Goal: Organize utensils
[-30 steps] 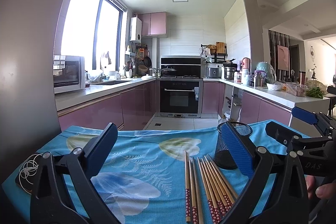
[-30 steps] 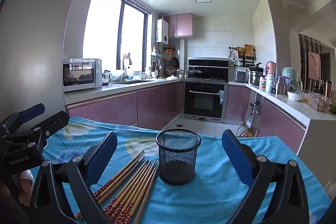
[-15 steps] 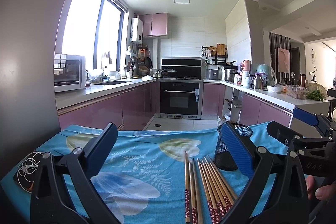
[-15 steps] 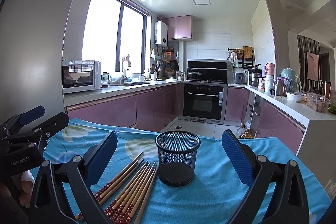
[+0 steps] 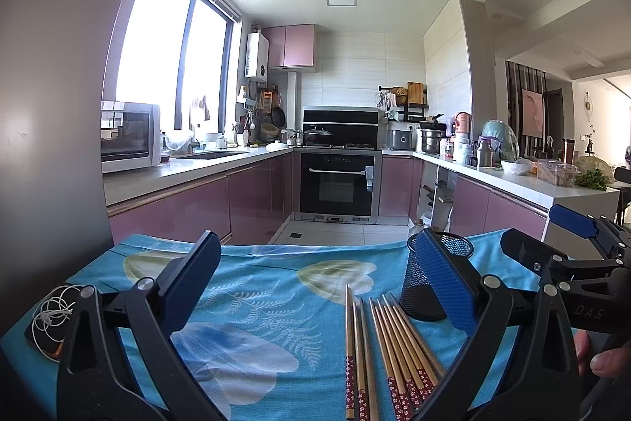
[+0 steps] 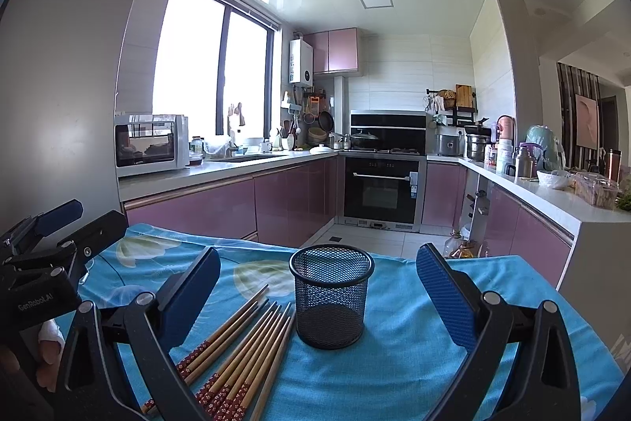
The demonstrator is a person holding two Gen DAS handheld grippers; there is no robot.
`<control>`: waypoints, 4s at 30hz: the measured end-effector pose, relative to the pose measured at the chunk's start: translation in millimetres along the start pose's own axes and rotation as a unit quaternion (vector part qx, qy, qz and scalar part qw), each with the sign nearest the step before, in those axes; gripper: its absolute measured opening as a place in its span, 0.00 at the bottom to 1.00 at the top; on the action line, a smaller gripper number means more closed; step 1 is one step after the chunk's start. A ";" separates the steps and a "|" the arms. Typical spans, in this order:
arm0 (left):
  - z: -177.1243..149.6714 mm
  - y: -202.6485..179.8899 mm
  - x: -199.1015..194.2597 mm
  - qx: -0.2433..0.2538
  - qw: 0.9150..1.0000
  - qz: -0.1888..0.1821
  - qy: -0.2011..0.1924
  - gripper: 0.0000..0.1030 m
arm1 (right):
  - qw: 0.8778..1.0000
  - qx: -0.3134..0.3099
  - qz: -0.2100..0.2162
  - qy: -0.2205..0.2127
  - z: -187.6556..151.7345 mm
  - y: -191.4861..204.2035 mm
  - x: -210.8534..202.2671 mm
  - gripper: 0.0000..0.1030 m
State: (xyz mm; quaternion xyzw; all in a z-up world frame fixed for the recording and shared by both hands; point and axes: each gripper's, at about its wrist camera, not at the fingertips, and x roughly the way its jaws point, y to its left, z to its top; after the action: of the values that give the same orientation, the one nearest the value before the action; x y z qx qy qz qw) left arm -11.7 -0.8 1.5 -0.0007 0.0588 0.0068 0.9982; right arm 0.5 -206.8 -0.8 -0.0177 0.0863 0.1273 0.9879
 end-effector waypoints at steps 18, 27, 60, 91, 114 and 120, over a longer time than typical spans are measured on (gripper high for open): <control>-0.4 0.3 -0.1 -0.001 1.000 -0.001 0.000 0.95 | 1.000 0.003 0.000 0.001 -0.7 -0.9 0.6 0.94; -0.8 0.1 0.3 -0.001 1.000 -0.001 0.000 0.95 | 1.000 0.005 0.002 0.004 -2.2 -2.1 1.8 0.94; -1.5 -1.5 2.4 -0.001 1.000 0.000 0.004 0.95 | 1.000 0.013 0.005 0.013 -4.0 -7.5 6.5 0.94; -23.8 4.0 52.0 0.029 0.990 -0.009 0.136 0.95 | 0.961 0.021 0.078 0.265 -51.1 -1.8 78.4 0.79; -92.6 -11.4 148.5 0.066 0.923 -0.117 0.360 0.41 | 0.925 0.021 0.113 0.362 -71.6 5.4 118.9 0.27; -97.6 -15.8 165.9 0.071 0.916 -0.122 0.375 0.35 | 0.924 0.011 0.105 0.367 -70.6 10.8 130.8 0.20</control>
State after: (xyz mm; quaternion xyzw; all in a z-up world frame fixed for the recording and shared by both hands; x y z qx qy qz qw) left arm 141.8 -14.6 -114.9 0.0601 0.4287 -0.1197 0.8935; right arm 110.7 -167.9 -93.3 -0.0428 0.4460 0.2135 0.8681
